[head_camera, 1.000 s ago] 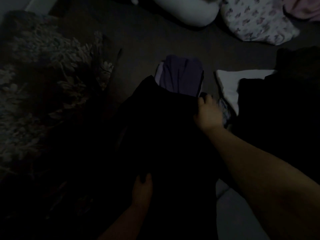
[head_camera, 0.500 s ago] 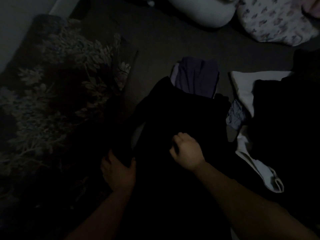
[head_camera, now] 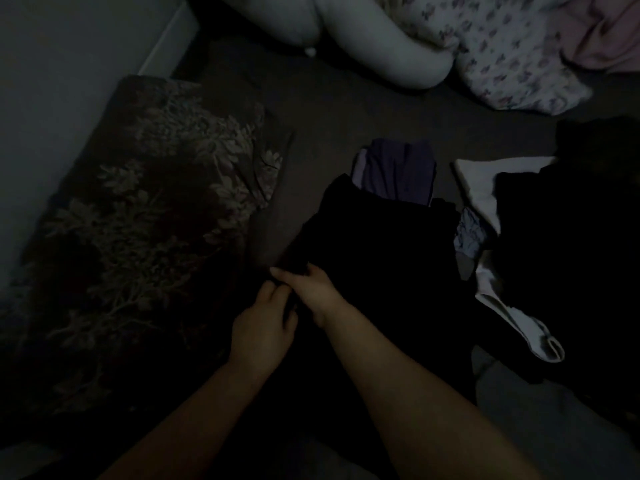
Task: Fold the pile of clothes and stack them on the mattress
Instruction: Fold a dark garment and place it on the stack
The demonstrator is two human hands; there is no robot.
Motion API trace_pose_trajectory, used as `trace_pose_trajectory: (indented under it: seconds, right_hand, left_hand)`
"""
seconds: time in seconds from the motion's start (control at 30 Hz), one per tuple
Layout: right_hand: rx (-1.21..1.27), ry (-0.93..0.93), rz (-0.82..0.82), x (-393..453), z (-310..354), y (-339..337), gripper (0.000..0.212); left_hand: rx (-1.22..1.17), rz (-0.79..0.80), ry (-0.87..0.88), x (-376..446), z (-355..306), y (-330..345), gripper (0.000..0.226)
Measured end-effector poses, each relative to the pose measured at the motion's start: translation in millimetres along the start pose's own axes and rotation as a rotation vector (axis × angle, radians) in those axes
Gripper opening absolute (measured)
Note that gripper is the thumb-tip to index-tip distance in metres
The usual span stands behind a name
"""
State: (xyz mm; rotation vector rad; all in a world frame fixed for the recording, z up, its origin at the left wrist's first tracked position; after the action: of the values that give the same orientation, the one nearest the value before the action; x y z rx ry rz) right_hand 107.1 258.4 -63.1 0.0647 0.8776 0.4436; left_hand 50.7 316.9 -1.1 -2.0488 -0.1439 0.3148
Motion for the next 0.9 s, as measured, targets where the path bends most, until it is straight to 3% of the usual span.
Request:
trace_pose_trajectory:
  seconds: [0.07, 0.1, 0.2, 0.23, 0.3, 0.37, 0.57, 0.63, 0.73, 0.83, 0.9]
  right_hand:
    - [0.11, -0.029, -0.041, -13, 17, -7, 0.027]
    - [0.202, -0.047, -0.064, -21, 23, -14, 0.026]
    - [0.462, -0.005, -0.031, -50, 24, -39, 0.032]
    - [0.535, 0.036, -0.03, -60, 16, -49, 0.035]
    - [0.703, 0.105, -0.036, -77, -8, -67, 0.034]
    - [0.784, 0.162, -0.022, -87, -36, -80, 0.029]
    - [0.718, 0.242, -0.023, -86, -84, -126, 0.034]
    - [0.573, 0.234, -0.119, -82, -96, -151, 0.037]
    - [0.282, 0.143, -0.25, -74, -101, -192, 0.061]
    - [0.095, 0.089, -0.101, -75, -96, -196, 0.051]
    - [-0.002, 0.13, -0.022, -75, -111, -198, 0.076]
  left_hand:
    - [-0.083, -0.058, 0.135, -12, -20, -14, 0.029]
    - [-0.204, -0.082, 0.118, -15, -21, -20, 0.027]
    - [-0.579, -0.165, -0.251, -3, 9, -19, 0.024]
    - [-0.698, -0.102, -0.419, 6, 19, -5, 0.024]
    - [-1.005, 0.195, -0.661, 26, 12, 37, 0.024]
    - [-1.147, 0.413, -0.694, 50, -12, 67, 0.022]
    - [-0.599, 0.441, -0.266, 142, -38, 106, 0.039]
    - [-0.34, 0.473, -0.077, 155, -47, 112, 0.047]
    - [-0.05, 0.415, 0.14, 167, -69, 107, 0.07]
    - [0.056, 0.412, 0.205, 186, -88, 104, 0.075]
    - [0.172, 0.488, 0.187, 196, -92, 111, 0.061]
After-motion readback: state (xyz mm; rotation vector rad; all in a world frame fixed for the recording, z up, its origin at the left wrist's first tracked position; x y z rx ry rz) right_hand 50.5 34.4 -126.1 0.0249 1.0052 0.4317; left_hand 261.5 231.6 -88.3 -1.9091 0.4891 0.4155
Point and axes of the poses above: each hand's wrist, its own x-axis towards the middle knuckle, its own y-axis out of the palm, z = x × y, the point moved 9 cm from there along x, towards the middle knuckle, and after that the axes turned 4 degrees about z, right-handed, at the moved point
